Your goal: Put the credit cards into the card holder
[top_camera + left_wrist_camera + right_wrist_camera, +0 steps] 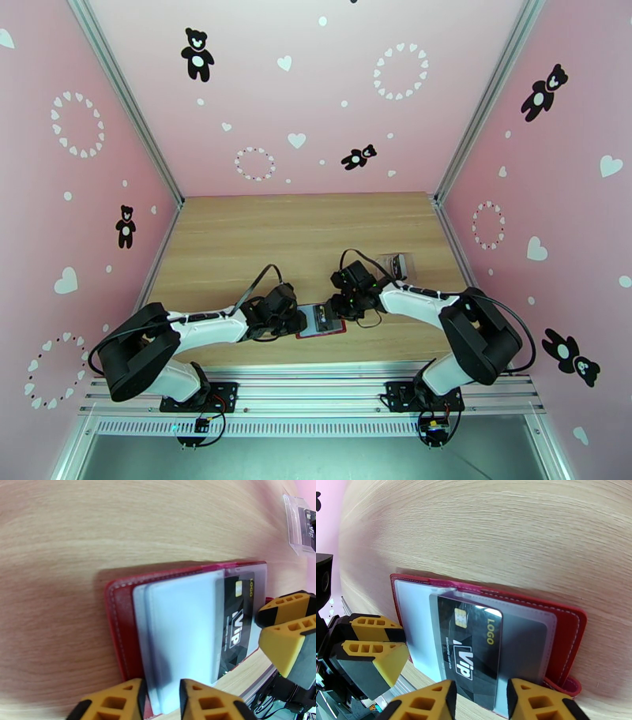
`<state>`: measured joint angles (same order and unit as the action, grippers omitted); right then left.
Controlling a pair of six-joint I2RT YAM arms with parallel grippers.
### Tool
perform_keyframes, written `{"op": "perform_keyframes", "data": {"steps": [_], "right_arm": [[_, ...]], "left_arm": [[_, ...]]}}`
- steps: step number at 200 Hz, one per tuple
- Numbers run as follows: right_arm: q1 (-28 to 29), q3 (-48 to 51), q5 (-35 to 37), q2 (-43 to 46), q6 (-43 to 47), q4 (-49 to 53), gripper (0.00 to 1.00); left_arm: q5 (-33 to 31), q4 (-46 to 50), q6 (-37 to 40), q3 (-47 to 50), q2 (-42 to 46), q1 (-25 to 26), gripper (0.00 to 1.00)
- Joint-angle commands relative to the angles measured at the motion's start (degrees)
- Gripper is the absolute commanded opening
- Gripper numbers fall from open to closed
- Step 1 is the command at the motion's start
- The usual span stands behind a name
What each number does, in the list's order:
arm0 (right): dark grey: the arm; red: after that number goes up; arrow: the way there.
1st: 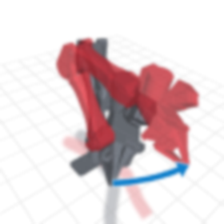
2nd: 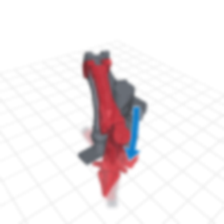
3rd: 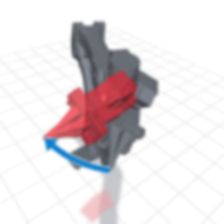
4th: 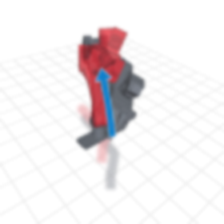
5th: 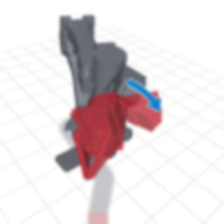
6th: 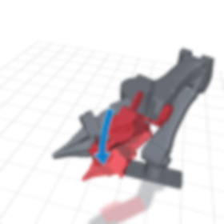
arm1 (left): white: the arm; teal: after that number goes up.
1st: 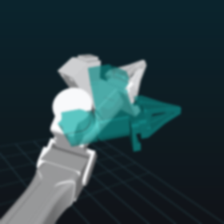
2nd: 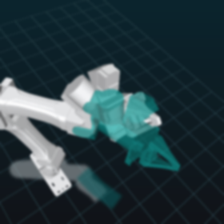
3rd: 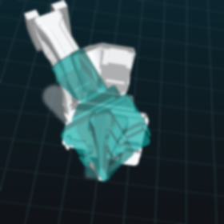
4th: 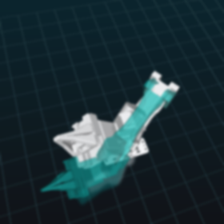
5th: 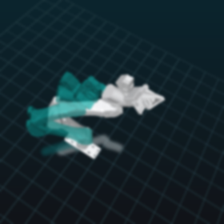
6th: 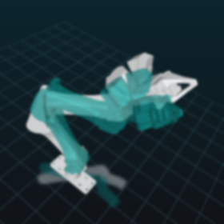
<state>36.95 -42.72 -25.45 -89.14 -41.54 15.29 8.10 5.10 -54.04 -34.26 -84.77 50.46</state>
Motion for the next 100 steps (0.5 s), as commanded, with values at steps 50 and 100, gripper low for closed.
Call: {"op": "perform_keyframes", "data": {"steps": [50,100], "right_arm": [[2.20,-2.73,0.94,-2.80,-0.30,0.84,0.40],[3.41,-4.42,1.64,-3.05,-0.07,2.26,0.39]], "left_arm": [[-1.25,1.05,0.98,-0.63,-0.60,0.51,0.30],[-1.27,0.98,1.03,-0.50,-0.66,0.51,0.30]]}}
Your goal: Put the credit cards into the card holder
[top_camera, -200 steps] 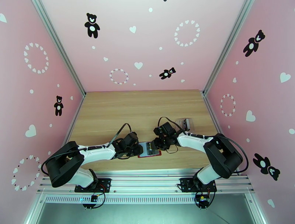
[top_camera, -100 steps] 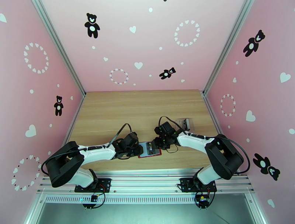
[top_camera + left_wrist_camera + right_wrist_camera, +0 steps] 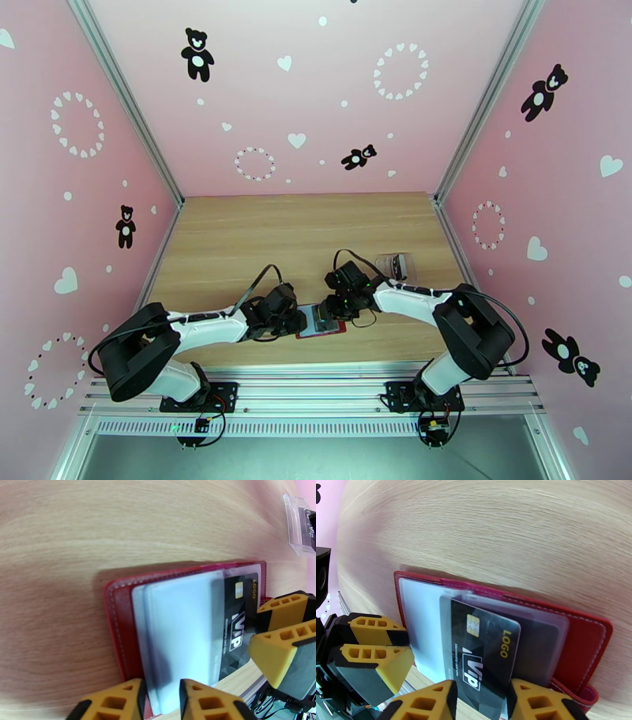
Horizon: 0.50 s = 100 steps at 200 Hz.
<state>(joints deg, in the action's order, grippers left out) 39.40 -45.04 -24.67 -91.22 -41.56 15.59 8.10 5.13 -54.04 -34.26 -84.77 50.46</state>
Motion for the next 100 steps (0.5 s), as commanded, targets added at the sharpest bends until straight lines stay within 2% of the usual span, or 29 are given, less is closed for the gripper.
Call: {"op": "perform_keyframes", "data": {"steps": [1,100], "right_arm": [[0.95,-2.13,0.85,-0.98,-0.03,1.97,0.39],[4.02,-4.77,1.40,-4.36,-0.71,1.82,0.32]], "left_arm": [[-1.25,0.95,1.04,-0.52,-0.66,0.51,0.30],[-1.11,1.05,1.12,-0.81,-0.92,0.61,0.30]]}}
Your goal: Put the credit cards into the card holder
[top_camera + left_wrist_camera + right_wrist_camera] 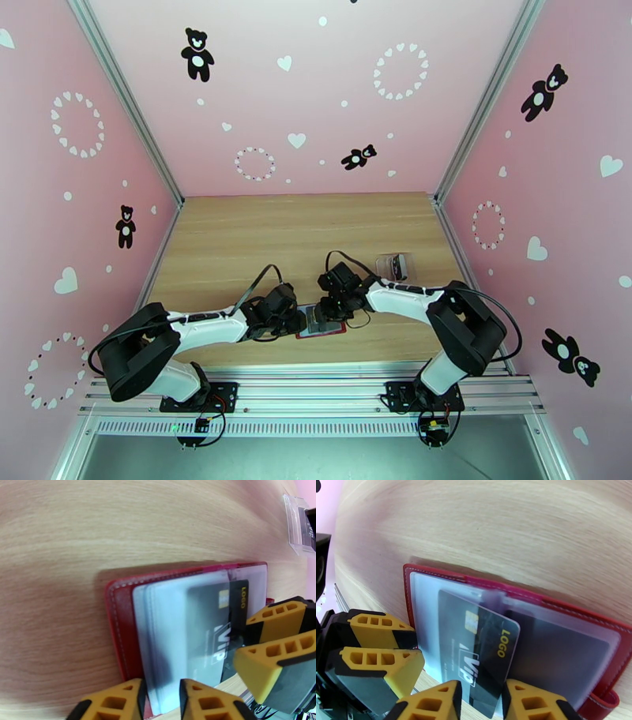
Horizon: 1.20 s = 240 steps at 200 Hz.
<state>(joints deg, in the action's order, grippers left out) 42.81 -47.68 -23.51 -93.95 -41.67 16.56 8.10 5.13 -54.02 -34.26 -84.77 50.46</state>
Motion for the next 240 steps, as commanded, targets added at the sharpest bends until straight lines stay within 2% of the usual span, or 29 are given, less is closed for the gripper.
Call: {"op": "perform_keyframes", "data": {"steps": [1,153,198,240], "right_arm": [[0.65,-2.14,0.23,-1.74,-0.65,0.85,0.32],[3.86,-2.72,-1.99,-2.76,-4.03,-2.50,0.33],[3.78,-4.91,5.93,1.43,-1.02,4.89,0.38],[3.78,-5.84,8.13,2.69,-0.08,7.22,0.37]], "left_arm": [[-1.09,1.08,1.10,-0.81,-0.92,0.61,0.30],[-1.25,0.94,1.09,-0.41,-0.23,0.83,0.30],[-1.68,1.19,1.02,0.27,1.63,0.87,0.30],[-1.90,1.28,0.79,0.75,3.07,0.87,0.30]]}}
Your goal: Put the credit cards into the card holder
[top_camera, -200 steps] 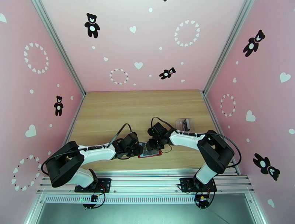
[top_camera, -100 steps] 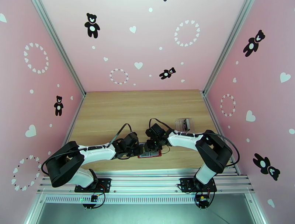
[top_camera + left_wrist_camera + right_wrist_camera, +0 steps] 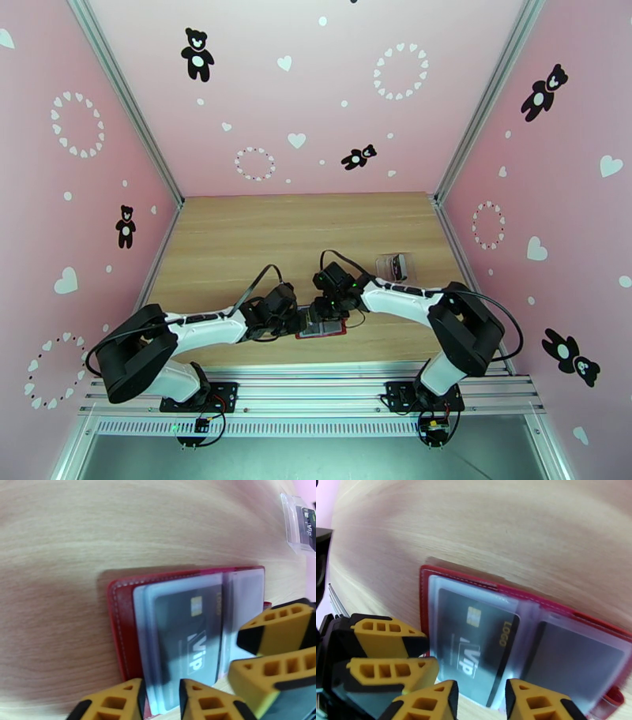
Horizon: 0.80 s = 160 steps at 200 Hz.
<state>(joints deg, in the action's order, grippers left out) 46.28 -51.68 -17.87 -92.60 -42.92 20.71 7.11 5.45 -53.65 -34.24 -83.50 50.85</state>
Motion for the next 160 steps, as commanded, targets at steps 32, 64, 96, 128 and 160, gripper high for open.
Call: {"op": "perform_keyframes", "data": {"steps": [32,64,96,128,160], "right_arm": [[0.30,-1.92,1.88,0.07,1.08,2.02,0.26],[0.30,-2.03,1.11,-1.69,1.08,0.93,0.13],[0.30,-1.93,0.93,-3.01,1.26,0.41,0.07],[0.30,-1.76,0.16,-4.08,1.34,-0.19,0.05],[0.35,-1.67,0.11,-4.57,1.52,-0.02,0.04]], "left_arm": [[-1.31,0.97,0.41,1.10,3.23,0.57,0.30],[-1.59,1.09,0.38,1.28,3.72,0.65,0.30],[-1.58,1.06,0.38,1.28,3.52,0.64,0.30],[-1.58,1.20,0.36,1.28,3.55,0.57,0.30],[-1.75,1.48,0.25,1.48,4.49,0.58,0.30]]}}
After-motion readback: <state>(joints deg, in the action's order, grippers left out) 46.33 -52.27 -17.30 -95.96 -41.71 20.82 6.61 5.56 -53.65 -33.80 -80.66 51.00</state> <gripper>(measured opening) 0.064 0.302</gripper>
